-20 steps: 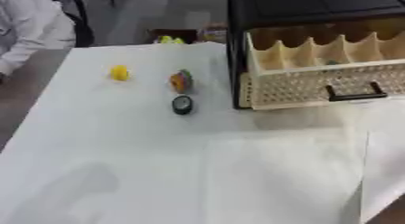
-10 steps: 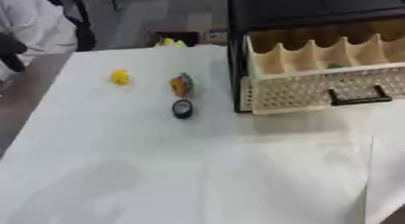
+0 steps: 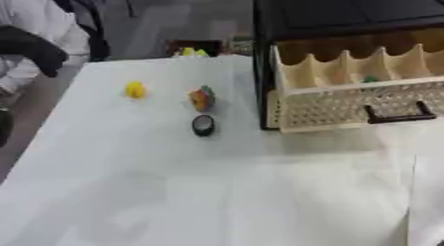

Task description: Pick up objects from table and place into drawer.

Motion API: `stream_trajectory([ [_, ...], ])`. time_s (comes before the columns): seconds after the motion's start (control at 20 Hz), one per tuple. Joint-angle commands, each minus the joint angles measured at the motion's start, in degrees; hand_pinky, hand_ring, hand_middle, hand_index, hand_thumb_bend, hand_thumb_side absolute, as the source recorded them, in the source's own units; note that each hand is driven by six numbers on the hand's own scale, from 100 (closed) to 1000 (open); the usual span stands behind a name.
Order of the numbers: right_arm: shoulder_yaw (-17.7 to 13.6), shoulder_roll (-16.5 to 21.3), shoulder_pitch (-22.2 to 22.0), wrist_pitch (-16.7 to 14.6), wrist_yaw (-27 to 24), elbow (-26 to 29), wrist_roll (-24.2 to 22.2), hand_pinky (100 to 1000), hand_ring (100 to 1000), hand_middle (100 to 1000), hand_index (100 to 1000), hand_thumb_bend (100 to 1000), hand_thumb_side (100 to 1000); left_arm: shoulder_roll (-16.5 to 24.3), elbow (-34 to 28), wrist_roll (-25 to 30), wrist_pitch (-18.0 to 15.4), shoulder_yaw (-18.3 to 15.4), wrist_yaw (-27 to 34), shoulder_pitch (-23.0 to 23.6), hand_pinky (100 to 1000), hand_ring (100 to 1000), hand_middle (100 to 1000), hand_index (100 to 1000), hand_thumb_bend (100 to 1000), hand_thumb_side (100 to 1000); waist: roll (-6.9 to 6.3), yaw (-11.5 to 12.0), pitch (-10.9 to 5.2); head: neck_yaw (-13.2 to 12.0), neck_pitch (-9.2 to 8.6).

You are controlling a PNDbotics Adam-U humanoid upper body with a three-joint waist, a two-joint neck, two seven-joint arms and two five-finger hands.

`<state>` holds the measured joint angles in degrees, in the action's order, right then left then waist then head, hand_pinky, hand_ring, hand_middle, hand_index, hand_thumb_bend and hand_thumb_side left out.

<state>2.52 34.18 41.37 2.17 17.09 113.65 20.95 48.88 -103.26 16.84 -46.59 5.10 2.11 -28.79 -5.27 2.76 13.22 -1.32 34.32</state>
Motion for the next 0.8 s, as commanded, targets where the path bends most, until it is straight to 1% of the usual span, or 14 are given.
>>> stream_trajectory([
  [0.05,-0.1,0.4,1.3,-0.2,0.4,0.9,-0.4,100,344,340,667,1000,582,1.9,3.4,6.4,-5.4,1.0,-1.3,-2.7,407,603,576,921,100,653,0.06,-0.1,-0.70,-0.6,-0.99],
  [0.25,-0.1,0.2,1.4,-0.2,0.4,0.9,-0.7,100,341,338,665,1000,582,0.7,8.4,9.2,-5.4,2.4,-1.9,-6.4,433,635,623,907,100,694,0.01,-0.5,-0.52,-1.1,-1.31],
  [0.4,-0.1,0.1,1.5,-0.3,0.4,0.9,-0.8,100,340,337,664,1000,582,-0.5,11.4,11.1,-5.4,3.0,-2.0,-8.9,457,667,662,916,100,702,-0.05,-0.7,-0.36,-1.5,-1.53],
  [0.6,-0.1,0.0,1.6,-0.4,0.4,0.9,-1.0,100,339,336,662,1000,581,-2.0,14.3,13.5,-5.4,3.5,-2.9,-11.4,467,680,671,939,100,682,-0.23,-1.1,0.03,-2.1,-2.02],
  [0.7,-0.1,-0.1,1.7,-0.4,0.3,0.9,-1.0,100,339,335,661,1000,582,-2.7,15.6,14.2,-5.4,3.6,-3.3,-12.2,489,707,707,950,100,682,-0.28,-1.3,0.24,-2.2,-2.27],
  [0.8,-0.1,-0.1,1.8,-0.4,0.3,0.9,-1.1,100,338,335,661,1000,581,-3.4,16.9,14.7,-5.4,3.6,-3.8,-13.0,501,720,720,952,100,676,-0.30,-1.6,0.39,-2.4,-2.52],
])
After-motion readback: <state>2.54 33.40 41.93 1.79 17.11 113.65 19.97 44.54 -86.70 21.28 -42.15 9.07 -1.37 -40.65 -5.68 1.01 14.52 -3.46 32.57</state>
